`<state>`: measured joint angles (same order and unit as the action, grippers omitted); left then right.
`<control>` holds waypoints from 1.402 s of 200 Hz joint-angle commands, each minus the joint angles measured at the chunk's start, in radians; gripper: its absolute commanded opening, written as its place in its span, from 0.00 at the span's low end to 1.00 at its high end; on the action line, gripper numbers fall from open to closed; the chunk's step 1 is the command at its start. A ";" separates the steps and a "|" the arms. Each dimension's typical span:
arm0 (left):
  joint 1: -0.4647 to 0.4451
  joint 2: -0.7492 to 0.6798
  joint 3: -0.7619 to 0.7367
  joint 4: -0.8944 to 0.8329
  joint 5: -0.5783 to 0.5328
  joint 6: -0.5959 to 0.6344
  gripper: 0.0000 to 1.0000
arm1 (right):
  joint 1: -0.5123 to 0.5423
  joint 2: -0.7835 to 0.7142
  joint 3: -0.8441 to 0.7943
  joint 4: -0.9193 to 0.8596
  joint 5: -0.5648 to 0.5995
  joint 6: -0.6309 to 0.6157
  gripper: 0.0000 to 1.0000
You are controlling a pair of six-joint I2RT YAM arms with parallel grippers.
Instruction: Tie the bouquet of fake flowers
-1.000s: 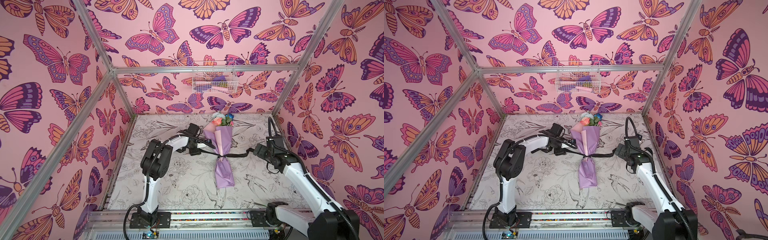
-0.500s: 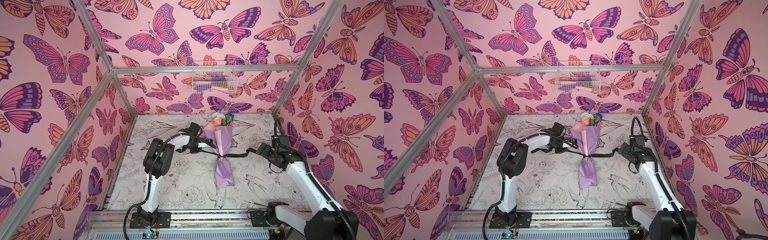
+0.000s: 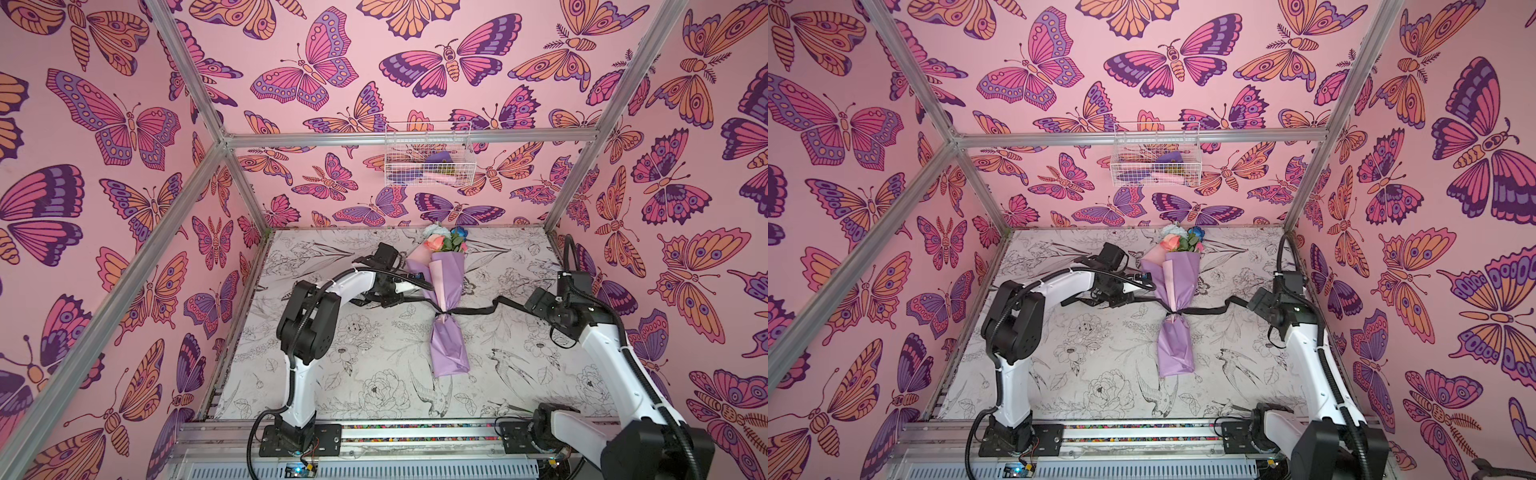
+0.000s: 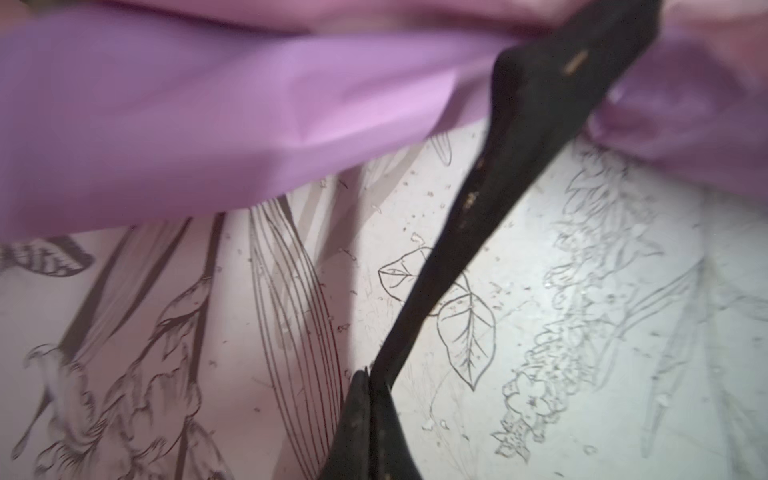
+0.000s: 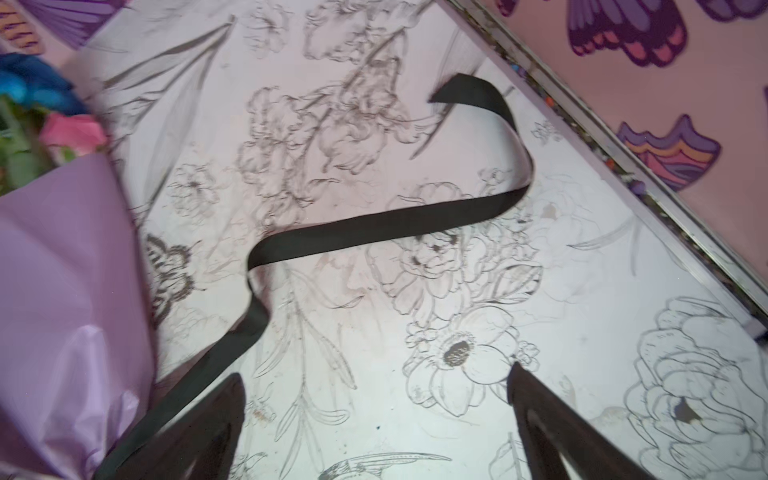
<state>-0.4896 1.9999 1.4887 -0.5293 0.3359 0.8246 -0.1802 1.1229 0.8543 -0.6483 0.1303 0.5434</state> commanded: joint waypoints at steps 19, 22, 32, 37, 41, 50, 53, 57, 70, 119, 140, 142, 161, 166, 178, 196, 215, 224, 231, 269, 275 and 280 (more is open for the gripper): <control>-0.041 -0.138 -0.064 0.072 0.082 -0.249 0.00 | -0.160 0.110 0.042 -0.085 -0.020 0.003 0.98; -0.047 -0.144 -0.068 0.077 0.082 -0.264 0.00 | -0.163 0.117 0.044 -0.085 -0.013 0.003 0.98; -0.065 -0.156 -0.085 0.107 0.081 -0.308 0.00 | -0.170 0.143 0.055 -0.086 0.005 0.003 0.96; -0.075 -0.162 -0.094 0.125 0.080 -0.328 0.00 | -0.171 0.157 0.063 -0.087 0.018 0.003 0.96; -0.083 -0.166 -0.102 0.140 0.078 -0.344 0.00 | -0.170 0.166 0.070 -0.087 0.027 0.001 0.96; -0.100 -0.176 -0.120 0.183 0.075 -0.381 0.00 | -0.173 0.188 0.085 -0.088 0.052 -0.002 0.95; -0.107 -0.178 -0.127 0.201 0.073 -0.394 0.00 | -0.173 0.196 0.090 -0.089 0.060 -0.001 0.95; -0.114 -0.182 -0.134 0.222 0.072 -0.413 0.00 | -0.173 0.205 0.097 -0.088 0.073 0.000 0.95; -0.131 -0.193 -0.156 0.287 0.067 -0.474 0.00 | -0.181 0.237 0.121 -0.087 0.106 0.005 0.94; -0.150 -0.234 -0.232 0.457 0.037 -0.657 0.00 | -0.201 0.364 0.211 -0.096 0.177 0.024 0.87; -0.150 -0.243 -0.248 0.473 0.044 -0.680 0.00 | -0.203 0.433 0.253 -0.085 0.198 0.031 0.85; -0.149 -0.244 -0.249 0.473 0.046 -0.681 0.00 | -0.203 0.439 0.257 -0.084 0.200 0.031 0.85; -0.150 -0.248 -0.255 0.475 0.058 -0.688 0.00 | -0.203 0.527 0.301 -0.078 0.207 0.025 0.82; -0.149 -0.248 -0.257 0.474 0.059 -0.689 0.00 | -0.205 0.547 0.310 -0.074 0.205 0.018 0.82; -0.149 -0.247 -0.257 0.474 0.062 -0.692 0.00 | -0.209 0.595 0.341 -0.073 0.199 0.009 0.80; -0.150 -0.244 -0.257 0.477 0.071 -0.691 0.00 | -0.218 0.656 0.376 -0.065 0.180 0.003 0.79; -0.153 -0.243 -0.257 0.476 0.072 -0.690 0.00 | -0.224 0.708 0.396 -0.047 0.162 -0.003 0.78; -0.153 -0.242 -0.258 0.476 0.072 -0.688 0.00 | -0.228 0.734 0.407 -0.045 0.162 -0.005 0.77; -0.155 -0.242 -0.257 0.476 0.071 -0.687 0.00 | -0.229 0.753 0.414 -0.045 0.163 -0.004 0.77; -0.162 -0.235 -0.254 0.479 0.072 -0.683 0.00 | -0.242 0.834 0.429 -0.024 0.124 -0.010 0.71; -0.164 -0.232 -0.255 0.477 0.071 -0.683 0.00 | -0.243 0.842 0.430 -0.021 0.120 -0.012 0.68; -0.165 -0.230 -0.253 0.478 0.071 -0.682 0.00 | -0.243 0.848 0.430 -0.020 0.117 -0.012 0.64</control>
<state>-0.6437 1.7744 1.2461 -0.0673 0.3820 0.1471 -0.4133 1.9221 1.2701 -0.6701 0.2756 0.5438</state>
